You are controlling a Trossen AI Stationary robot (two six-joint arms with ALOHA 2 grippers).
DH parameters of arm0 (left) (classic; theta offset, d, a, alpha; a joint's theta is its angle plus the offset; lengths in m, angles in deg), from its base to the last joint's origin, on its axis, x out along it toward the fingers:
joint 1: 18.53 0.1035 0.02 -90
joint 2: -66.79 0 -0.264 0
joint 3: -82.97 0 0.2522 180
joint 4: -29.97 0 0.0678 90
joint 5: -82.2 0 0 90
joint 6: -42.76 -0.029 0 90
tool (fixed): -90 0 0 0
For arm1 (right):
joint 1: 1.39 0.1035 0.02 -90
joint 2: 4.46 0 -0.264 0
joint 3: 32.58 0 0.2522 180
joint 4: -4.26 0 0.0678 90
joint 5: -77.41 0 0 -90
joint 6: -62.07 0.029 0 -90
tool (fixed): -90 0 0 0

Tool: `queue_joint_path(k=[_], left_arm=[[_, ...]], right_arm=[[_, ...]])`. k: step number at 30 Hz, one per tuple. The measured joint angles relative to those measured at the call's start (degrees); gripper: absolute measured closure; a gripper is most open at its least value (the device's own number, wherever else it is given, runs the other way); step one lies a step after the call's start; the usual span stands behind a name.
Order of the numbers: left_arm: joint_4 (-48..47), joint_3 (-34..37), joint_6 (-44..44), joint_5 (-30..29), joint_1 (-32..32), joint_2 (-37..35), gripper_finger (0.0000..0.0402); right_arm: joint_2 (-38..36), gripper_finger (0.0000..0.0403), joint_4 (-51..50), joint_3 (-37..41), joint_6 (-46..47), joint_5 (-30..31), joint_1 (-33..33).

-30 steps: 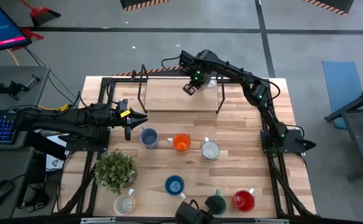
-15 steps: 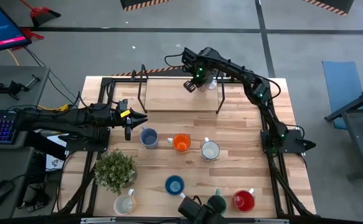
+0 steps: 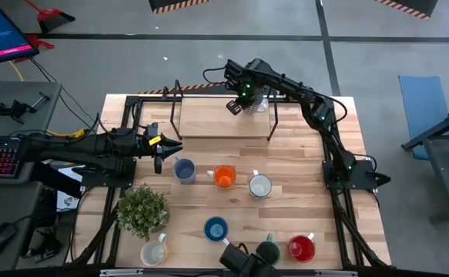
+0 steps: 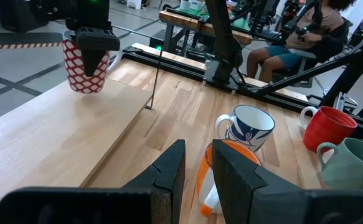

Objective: Place coffee mugs
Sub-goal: Put the red white patterned mug on the shelf

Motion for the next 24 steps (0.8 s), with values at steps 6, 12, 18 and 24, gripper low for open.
queue_joint_path(k=[6,12,18,24], left_arm=[[0.0,0.0,-0.03,0.0,0.0,0.0,0.033],[0.0,0.0,-0.02,0.0,0.0,0.02,0.033],[0.02,0.0,-0.02,0.0,0.0,0.0,0.033],[0.01,0.0,0.01,0.0,-0.01,0.01,0.033]], right_arm=[[0.0,0.0403,-0.45,0.0,-0.31,0.47,0.1],[-0.07,0.0403,-0.33,2.4,3.09,-0.92,0.49],[-0.05,0.0403,1.39,4.33,2.6,2.57,1.3],[-0.07,0.0391,2.25,4.31,1.33,2.4,1.24]])
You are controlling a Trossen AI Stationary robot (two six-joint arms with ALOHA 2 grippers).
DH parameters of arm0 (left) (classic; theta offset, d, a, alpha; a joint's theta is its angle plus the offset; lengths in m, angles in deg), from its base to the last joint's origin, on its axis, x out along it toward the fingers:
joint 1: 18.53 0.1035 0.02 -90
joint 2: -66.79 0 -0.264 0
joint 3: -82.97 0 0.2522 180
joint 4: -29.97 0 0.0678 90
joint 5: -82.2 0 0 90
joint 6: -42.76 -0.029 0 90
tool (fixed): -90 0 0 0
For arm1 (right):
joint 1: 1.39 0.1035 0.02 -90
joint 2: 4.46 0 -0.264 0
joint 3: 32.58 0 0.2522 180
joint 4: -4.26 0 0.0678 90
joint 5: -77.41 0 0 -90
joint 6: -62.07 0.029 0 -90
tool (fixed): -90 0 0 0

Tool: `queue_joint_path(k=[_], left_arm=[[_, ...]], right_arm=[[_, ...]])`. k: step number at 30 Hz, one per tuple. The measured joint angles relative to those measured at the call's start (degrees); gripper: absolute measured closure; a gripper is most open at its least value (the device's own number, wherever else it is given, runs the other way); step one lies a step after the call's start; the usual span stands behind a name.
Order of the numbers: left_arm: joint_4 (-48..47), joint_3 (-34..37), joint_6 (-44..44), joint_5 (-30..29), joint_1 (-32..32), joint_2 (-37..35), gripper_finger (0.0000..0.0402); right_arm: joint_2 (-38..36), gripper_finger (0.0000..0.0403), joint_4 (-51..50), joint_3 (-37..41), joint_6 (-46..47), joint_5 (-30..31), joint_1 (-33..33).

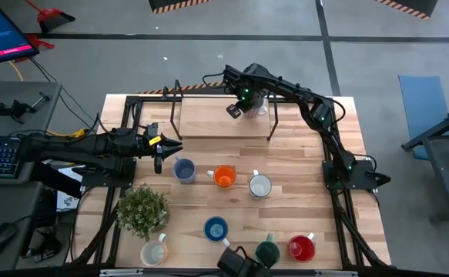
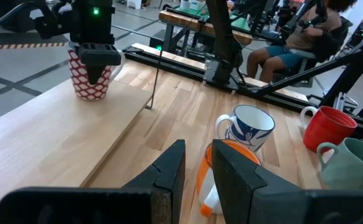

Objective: Place coffee mugs
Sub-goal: Put the red white patterned mug on the shelf

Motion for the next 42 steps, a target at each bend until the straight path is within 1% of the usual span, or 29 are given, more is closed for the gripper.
queue_joint_path(k=[8,13,19,34,42], left_arm=[[0.0,0.0,-0.01,0.02,0.01,-0.01,0.033],[0.01,0.0,-0.01,0.02,-0.01,-0.01,0.033],[-0.01,0.0,-0.01,0.02,0.0,-0.01,0.033],[-1.28,0.0,-0.03,0.04,-0.01,0.01,0.033],[-1.28,0.0,-0.03,0.04,-0.01,0.0,0.033]], right_arm=[[0.0,0.033,0.78,-0.09,-0.98,0.01,-0.21],[-0.07,0.0311,-0.87,-2.54,-0.86,0.03,-0.46],[-0.04,0.0309,-2.83,-6.75,-0.86,0.45,-0.46],[-3.1,0.0309,-3.89,-6.67,0.67,1.64,0.39],[-3.1,0.0309,0.21,-6.67,0.22,1.22,2.31]])
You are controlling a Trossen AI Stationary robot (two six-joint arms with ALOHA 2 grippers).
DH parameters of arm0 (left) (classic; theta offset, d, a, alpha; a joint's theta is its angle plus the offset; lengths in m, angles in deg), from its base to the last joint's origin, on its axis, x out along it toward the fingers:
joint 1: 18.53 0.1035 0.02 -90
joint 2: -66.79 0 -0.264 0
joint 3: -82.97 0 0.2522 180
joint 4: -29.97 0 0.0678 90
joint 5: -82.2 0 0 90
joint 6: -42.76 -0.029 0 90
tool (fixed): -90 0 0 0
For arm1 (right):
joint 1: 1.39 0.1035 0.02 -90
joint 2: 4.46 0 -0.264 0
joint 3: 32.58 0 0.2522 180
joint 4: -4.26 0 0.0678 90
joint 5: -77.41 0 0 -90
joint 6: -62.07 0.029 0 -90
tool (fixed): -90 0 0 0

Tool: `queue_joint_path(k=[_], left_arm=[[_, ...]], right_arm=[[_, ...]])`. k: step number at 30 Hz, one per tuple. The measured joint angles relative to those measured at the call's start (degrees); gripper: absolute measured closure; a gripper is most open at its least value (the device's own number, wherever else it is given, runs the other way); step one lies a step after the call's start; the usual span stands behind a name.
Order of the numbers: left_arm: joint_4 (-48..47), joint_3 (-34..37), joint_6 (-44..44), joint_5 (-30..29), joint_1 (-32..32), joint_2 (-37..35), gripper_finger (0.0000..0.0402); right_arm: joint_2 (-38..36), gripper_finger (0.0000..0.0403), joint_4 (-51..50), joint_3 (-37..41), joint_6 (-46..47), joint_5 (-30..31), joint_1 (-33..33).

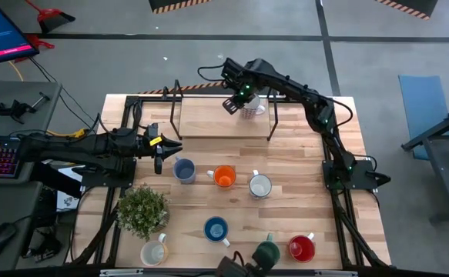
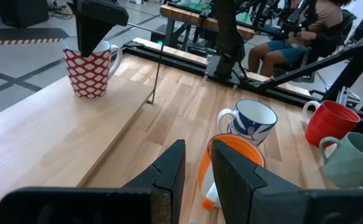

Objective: Place coffee mugs
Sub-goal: Put the red white patterned mug on the shelf

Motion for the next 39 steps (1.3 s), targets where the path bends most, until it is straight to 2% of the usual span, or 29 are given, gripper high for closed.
queue_joint_path(k=[32,39], left_arm=[[0.0,0.0,0.0,0.0,0.0,-0.01,0.033],[0.0,0.0,0.0,0.0,0.0,0.0,0.033]], right_arm=[[0.01,0.0309,6.9,1.77,1.21,0.13,2.96],[0.46,0.035,6.97,1.84,1.54,1.81,2.94]])
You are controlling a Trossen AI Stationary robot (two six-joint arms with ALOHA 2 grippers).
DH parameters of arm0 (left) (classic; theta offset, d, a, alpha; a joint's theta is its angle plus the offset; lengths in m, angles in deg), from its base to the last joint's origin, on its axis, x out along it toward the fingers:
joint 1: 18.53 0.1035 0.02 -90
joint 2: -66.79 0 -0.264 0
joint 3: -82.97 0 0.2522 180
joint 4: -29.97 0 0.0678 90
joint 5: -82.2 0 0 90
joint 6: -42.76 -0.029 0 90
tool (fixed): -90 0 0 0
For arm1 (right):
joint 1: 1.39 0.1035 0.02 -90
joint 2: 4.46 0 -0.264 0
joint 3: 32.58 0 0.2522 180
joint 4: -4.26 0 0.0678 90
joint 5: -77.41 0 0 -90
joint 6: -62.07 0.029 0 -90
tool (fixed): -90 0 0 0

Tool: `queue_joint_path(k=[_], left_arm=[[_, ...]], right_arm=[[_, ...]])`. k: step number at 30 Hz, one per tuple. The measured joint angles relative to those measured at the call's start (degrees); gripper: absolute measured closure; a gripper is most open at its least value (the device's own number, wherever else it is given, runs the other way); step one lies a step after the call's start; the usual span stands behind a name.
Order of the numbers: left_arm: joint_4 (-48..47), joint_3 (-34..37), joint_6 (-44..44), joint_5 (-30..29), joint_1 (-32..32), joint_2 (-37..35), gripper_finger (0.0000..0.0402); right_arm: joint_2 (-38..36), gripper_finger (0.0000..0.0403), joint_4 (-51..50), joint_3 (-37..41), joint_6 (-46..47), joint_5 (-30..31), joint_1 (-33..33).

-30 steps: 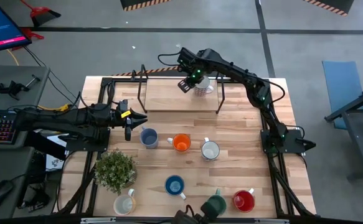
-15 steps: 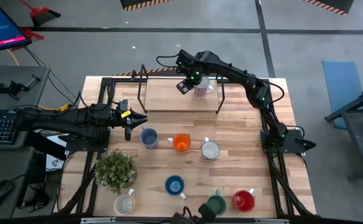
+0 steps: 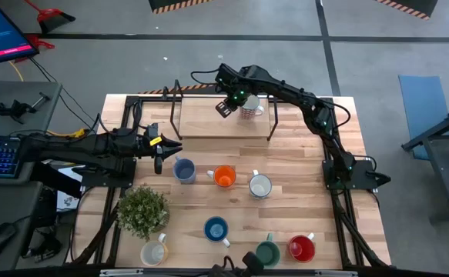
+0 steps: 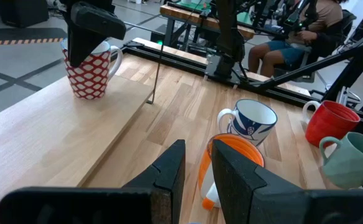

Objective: Place coffee mugs
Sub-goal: Put the red white patterned mug on the shelf

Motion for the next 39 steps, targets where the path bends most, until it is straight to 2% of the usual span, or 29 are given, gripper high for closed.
queue_joint_path(k=[5,9,17,39], left_arm=[[0.0,0.0,0.02,-0.01,0.01,-0.01,0.033],[0.0,0.0,0.0,-0.02,0.01,-0.02,0.033],[0.0,0.0,0.02,1.65,0.02,-0.02,0.033],[0.02,0.02,0.0,1.73,0.0,-0.02,0.033]], right_arm=[[0.12,0.0387,0.0,0.0,-0.17,-0.1,-0.15],[0.51,0.0401,-0.11,-0.01,-0.26,0.06,-0.14],[0.96,0.0401,-0.7,0.02,-0.22,1.95,-0.47],[1.38,0.0401,-6.32,0.01,-0.21,5.64,-1.66]])
